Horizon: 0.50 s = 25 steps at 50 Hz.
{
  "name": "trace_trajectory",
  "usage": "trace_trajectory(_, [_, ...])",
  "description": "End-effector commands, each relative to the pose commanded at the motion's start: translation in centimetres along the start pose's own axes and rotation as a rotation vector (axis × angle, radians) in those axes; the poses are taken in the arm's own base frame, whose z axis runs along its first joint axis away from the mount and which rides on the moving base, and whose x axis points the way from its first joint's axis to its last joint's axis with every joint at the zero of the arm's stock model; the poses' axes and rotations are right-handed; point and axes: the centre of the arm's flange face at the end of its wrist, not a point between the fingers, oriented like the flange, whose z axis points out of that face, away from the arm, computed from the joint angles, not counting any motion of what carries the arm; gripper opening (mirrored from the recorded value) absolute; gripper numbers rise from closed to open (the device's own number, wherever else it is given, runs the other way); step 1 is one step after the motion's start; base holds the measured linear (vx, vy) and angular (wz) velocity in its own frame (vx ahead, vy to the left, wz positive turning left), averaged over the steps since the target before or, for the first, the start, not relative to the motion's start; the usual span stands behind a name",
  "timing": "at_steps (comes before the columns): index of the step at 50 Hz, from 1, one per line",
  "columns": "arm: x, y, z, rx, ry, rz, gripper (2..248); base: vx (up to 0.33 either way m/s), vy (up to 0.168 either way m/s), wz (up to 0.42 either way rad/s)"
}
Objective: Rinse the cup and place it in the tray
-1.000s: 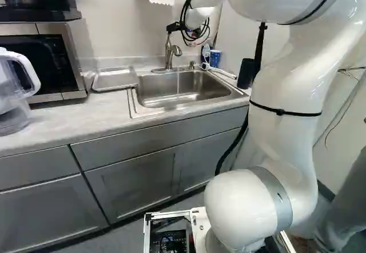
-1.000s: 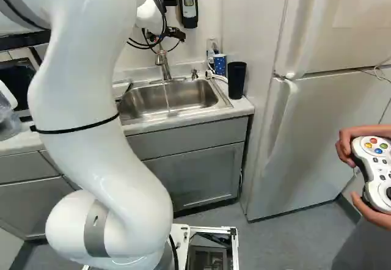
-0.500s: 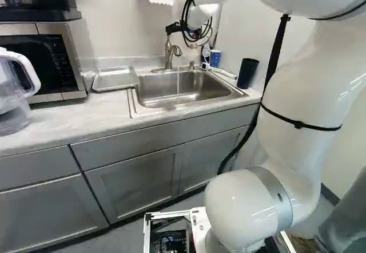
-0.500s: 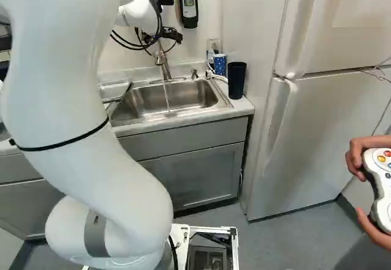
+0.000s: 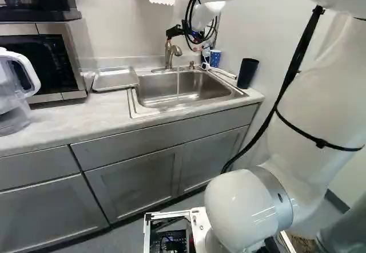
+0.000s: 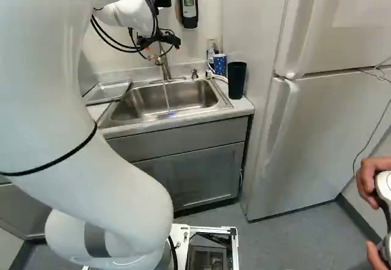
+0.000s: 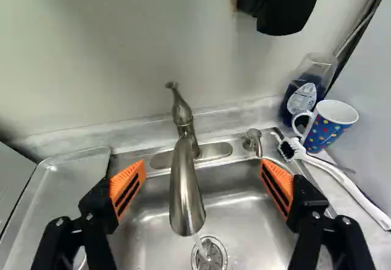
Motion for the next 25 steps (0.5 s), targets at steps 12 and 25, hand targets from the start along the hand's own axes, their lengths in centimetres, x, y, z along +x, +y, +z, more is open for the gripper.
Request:
trace_trajectory(12, [-1.5,-0.2,-2.2,0.004,-0.031,-0.002,247,0.0,0.0,0.0])
trace_trajectory(25, [-2.4,-0.2,-3.1,0.006,-0.067,-0.003,247,0.0,0.0,0.0])
